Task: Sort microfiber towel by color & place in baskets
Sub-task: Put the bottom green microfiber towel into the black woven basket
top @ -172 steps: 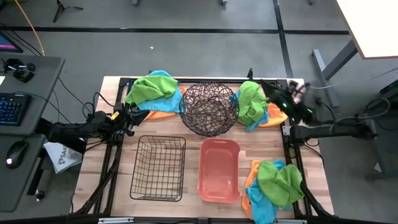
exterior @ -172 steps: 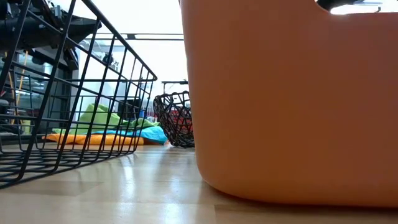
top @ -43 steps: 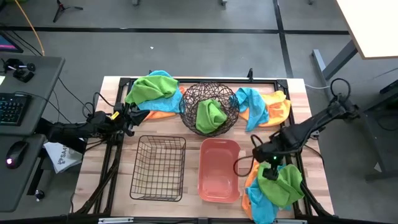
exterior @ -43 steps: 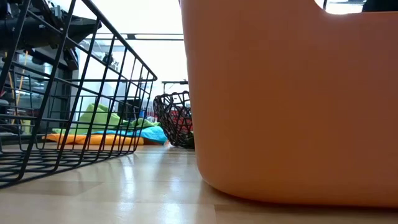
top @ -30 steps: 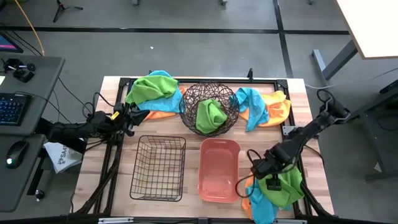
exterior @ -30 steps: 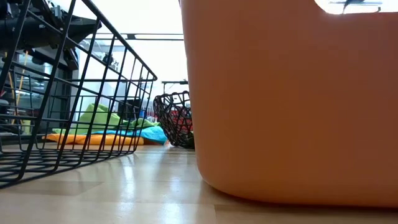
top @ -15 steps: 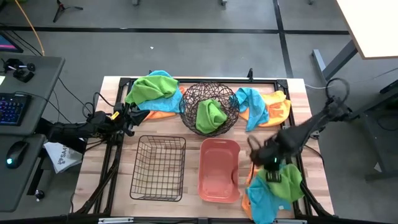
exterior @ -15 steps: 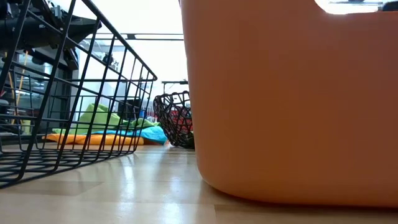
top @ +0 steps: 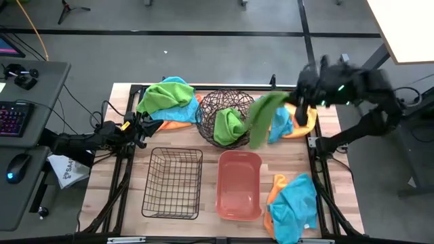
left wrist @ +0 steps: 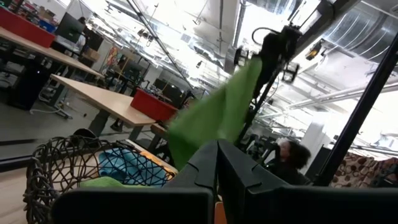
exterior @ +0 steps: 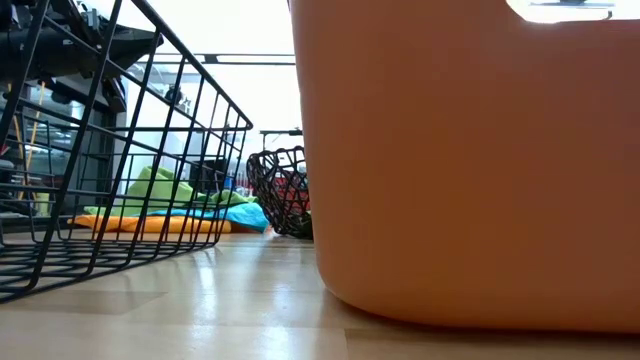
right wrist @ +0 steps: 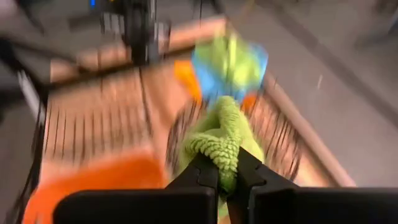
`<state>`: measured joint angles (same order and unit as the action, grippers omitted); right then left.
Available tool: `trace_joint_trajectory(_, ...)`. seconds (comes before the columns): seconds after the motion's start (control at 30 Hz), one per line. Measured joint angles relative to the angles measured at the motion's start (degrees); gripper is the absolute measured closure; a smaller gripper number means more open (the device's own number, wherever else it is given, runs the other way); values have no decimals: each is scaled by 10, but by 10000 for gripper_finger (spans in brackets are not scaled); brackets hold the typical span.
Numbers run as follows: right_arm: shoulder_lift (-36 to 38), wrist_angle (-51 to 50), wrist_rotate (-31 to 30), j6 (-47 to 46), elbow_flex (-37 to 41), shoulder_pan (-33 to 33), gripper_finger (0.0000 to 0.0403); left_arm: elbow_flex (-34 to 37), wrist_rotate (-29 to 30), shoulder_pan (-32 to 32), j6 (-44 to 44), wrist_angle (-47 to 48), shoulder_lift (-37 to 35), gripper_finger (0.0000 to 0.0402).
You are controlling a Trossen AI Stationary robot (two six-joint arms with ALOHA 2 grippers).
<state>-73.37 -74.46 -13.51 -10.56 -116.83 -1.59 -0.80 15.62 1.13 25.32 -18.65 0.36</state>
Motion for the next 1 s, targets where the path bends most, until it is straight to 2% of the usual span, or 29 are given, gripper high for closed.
trace_joint_trajectory(0.13, -6, 89, 21, 74, 1, -45, 402, 0, 0, 0, 0, 0, 0, 401)
trace_joint_trajectory(0.33, -35, 130, 48, 118, 53, -84, 402, 0, 0, 0, 0, 0, 0, 401)
trace_joint_trajectory(0.47, -53, 245, 102, 132, 133, -107, 402, 0, 0, 0, 0, 0, 0, 401)
trace_joint_trajectory(0.6, -74, 377, 107, 150, 222, -129, 403, 0, 0, 0, 0, 0, 0, 401)
trace_joint_trajectory(0.77, -79, 519, 120, 105, 308, -156, 403, 0, 0, 0, 0, 0, 0, 401)
trace_joint_trajectory(1.0, -80, 522, 135, 13, 425, -154, 401, 0, 0, 0, 0, 0, 0, 401)
